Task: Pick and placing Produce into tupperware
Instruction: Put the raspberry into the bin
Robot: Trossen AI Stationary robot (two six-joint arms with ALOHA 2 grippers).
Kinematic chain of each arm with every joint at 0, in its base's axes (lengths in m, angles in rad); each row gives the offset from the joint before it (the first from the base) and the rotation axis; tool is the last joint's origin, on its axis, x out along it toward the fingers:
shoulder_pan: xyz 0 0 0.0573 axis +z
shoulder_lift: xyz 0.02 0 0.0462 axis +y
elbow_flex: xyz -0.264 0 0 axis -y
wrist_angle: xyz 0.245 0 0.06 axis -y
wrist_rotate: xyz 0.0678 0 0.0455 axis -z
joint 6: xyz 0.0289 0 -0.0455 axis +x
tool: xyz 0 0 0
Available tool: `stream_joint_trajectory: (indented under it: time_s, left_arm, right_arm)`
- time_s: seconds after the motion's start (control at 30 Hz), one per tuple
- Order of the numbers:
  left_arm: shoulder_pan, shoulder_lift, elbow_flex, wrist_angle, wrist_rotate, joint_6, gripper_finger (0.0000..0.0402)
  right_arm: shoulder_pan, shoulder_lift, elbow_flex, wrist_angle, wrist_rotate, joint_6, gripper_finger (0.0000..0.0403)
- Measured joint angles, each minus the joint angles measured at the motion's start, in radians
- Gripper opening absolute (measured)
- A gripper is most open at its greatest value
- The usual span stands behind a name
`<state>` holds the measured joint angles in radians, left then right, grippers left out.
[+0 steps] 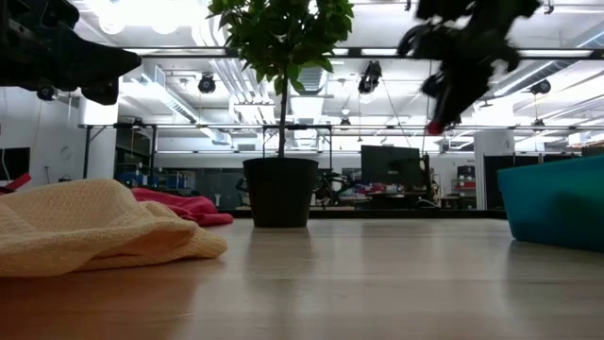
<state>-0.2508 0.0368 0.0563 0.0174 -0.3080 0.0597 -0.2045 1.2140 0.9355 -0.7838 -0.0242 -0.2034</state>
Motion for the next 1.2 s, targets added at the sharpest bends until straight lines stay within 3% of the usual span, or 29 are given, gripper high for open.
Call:
stream_joint_trajectory:
  time_s: [0.33, 0.67, 0.83, 0.97, 1.1, 1.2]
  left_arm:
    - [0.000, 0.000, 0.000, 0.000, 0.000, 0.000, 0.0015]
    - [0.000, 0.000, 0.000, 0.001, 0.000, 0.000, 0.0015]
    - [0.000, 0.000, 0.000, 0.001, 0.000, 0.000, 0.0015]
    - [0.000, 0.000, 0.000, 0.001, -0.003, 0.002, 0.0015]
    - [0.000, 0.000, 0.000, 0.001, -0.005, 0.005, 0.0015]
    - [0.000, 0.000, 0.000, 0.001, -0.005, 0.006, 0.0015]
  right_arm:
    - [0.301, -0.277, -0.154, -0.052, 0.000, 0.375, 0.0068]
    - [0.603, -0.301, -0.214, -0.081, 0.078, 0.661, 0.0067]
    - [0.651, -0.262, -0.273, -0.102, 0.062, 0.802, 0.0068]
    - [0.664, -0.231, -0.295, -0.101, 0.052, 0.813, 0.0071]
    - [0.664, -0.222, -0.299, -0.100, 0.059, 0.817, 0.0101]
    - [0.664, -0.225, -0.298, -0.098, 0.121, 0.853, 0.0138]
